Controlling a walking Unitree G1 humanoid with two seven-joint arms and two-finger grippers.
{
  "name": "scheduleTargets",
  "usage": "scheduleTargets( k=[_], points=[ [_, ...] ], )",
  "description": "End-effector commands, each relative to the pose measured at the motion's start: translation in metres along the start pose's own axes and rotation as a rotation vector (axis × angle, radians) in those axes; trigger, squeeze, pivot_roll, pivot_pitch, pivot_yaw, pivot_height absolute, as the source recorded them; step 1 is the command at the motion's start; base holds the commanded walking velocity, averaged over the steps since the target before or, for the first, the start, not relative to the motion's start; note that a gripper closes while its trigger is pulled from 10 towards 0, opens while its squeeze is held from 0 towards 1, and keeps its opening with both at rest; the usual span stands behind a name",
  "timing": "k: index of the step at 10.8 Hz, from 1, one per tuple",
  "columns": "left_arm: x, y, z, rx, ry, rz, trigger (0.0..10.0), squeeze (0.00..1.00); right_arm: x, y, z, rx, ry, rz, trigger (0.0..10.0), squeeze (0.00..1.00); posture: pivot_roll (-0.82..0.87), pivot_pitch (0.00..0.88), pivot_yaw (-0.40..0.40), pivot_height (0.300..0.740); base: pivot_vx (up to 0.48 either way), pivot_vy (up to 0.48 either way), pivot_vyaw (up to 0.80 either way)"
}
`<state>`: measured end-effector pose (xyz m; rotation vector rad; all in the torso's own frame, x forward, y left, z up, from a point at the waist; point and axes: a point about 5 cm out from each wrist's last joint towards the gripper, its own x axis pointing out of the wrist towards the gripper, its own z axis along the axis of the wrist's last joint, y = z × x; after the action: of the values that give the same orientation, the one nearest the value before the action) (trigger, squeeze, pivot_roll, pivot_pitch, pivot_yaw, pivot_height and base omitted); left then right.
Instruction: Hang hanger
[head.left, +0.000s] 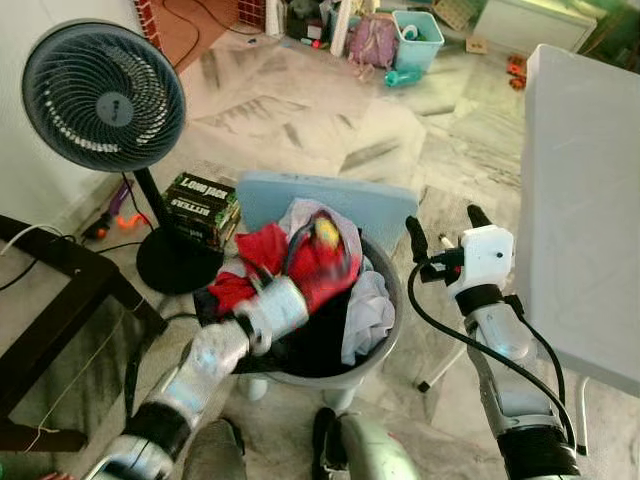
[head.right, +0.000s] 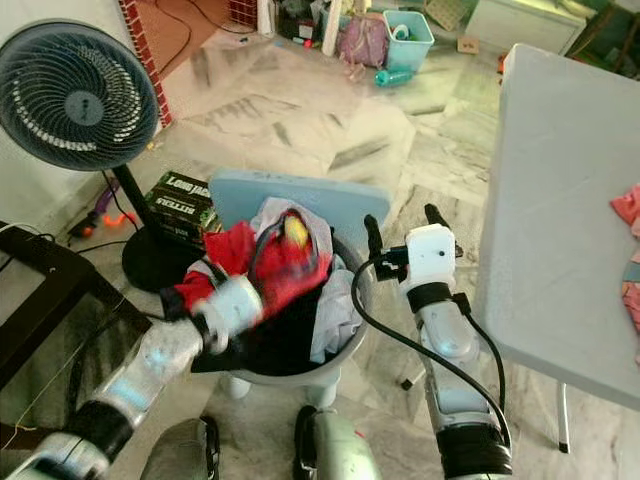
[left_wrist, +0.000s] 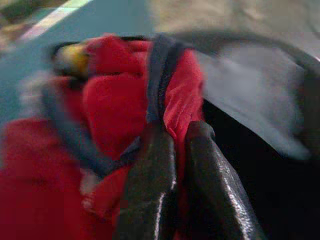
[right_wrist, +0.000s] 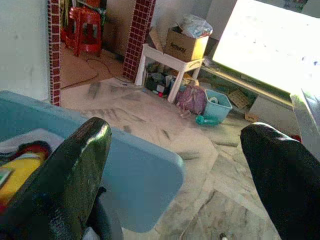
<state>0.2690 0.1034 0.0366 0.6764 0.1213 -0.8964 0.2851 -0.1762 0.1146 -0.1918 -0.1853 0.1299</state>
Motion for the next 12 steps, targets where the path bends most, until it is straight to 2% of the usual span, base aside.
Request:
scheduleTargets(
  k=[1, 2, 3, 5, 6, 8, 10, 11, 12],
  points=[
    [-0.004, -0.012, -0.002, 0.134, 0.035, -0.131, 10.0, 0.00, -0.001, -0.006, -0.002, -0.008, 0.016, -0.024, 10.0, 0.00, 0.01, 0.216, -0.096, 0.740, 0.000, 0.000, 0.00],
    [-0.009, -0.017, -0.006, 0.217, 0.068, -0.214, 10.0, 0.52, -0.001, -0.005, -0.003, -0.007, 0.018, -0.022, 10.0, 0.00, 0.01, 0.215, -0.098, 0.740, 0.000, 0.000, 0.00],
    [-0.013, -0.022, -0.009, 0.219, 0.093, -0.269, 10.0, 1.00, 0.000, 0.000, -0.003, -0.004, 0.018, -0.008, 10.0, 0.00, 0.02, 0.217, -0.101, 0.740, 0.000, 0.000, 0.00],
    [-0.011, -0.013, 0.000, 0.291, 0.071, -0.178, 10.0, 1.00, 0.004, 0.002, -0.001, -0.006, 0.009, 0.002, 10.0, 0.00, 0.02, 0.217, -0.108, 0.740, 0.000, 0.000, 0.00],
    [-0.009, 0.004, 0.005, 0.441, 0.061, -0.046, 10.0, 1.00, 0.004, 0.001, -0.001, -0.006, 0.011, 0.004, 10.0, 0.00, 0.02, 0.218, -0.109, 0.740, 0.000, 0.000, 0.00],
    [-0.005, 0.014, 0.028, 0.420, -0.070, 0.117, 10.0, 1.00, 0.006, 0.005, -0.001, -0.005, 0.011, 0.014, 10.0, 0.00, 0.02, 0.216, -0.106, 0.740, 0.000, 0.000, 0.00],
    [-0.014, 0.031, 0.036, 0.390, -0.135, 0.299, 10.0, 1.00, 0.006, 0.007, -0.001, -0.003, 0.008, 0.016, 10.0, 0.00, 0.03, 0.216, -0.101, 0.740, 0.000, 0.000, 0.00],
    [-0.024, 0.030, 0.040, 0.368, -0.209, 0.325, 10.0, 1.00, 0.005, 0.008, -0.003, 0.000, 0.012, 0.020, 10.0, 0.00, 0.03, 0.222, -0.101, 0.740, 0.000, 0.000, 0.00],
    [-0.025, 0.021, 0.041, 0.327, -0.242, 0.254, 10.0, 1.00, 0.005, 0.009, -0.004, 0.002, 0.016, 0.023, 10.0, 0.00, 0.03, 0.222, -0.101, 0.740, 0.000, 0.000, 0.00]
  ],
)
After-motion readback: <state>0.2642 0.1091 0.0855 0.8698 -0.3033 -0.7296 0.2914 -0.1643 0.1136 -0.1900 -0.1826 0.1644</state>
